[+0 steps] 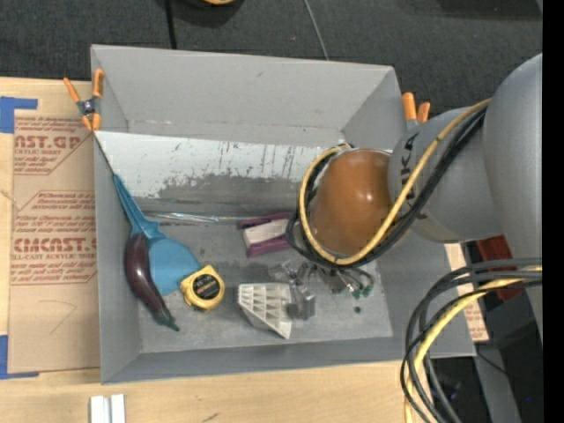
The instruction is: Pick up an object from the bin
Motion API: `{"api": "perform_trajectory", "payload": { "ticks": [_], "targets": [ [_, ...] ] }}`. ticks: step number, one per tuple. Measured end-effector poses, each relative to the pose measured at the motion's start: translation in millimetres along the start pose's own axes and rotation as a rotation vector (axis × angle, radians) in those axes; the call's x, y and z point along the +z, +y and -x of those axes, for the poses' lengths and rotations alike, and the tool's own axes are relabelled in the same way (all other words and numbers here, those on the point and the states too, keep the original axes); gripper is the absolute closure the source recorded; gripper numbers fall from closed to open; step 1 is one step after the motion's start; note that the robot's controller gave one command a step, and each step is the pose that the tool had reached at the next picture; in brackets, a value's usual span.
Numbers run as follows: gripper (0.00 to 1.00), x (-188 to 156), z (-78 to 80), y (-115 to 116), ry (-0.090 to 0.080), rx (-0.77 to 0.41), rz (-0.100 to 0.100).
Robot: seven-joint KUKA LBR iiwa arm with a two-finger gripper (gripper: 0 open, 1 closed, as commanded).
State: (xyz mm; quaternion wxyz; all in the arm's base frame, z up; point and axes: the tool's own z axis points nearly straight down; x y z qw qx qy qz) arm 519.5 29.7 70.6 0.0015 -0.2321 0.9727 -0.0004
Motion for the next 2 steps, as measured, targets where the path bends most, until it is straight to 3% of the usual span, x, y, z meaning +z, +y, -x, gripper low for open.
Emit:
{"api": "perform_trajectory", "payload": {
  "ticks": [1,2],
  "targets": [
    [1.00,-193.8,-2.4,-0.7,-0.009,-0.015,-0.004],
    [1.00,-189.6,-2.8,-0.4,-0.004,-0.016,0.000]
  ]
}}
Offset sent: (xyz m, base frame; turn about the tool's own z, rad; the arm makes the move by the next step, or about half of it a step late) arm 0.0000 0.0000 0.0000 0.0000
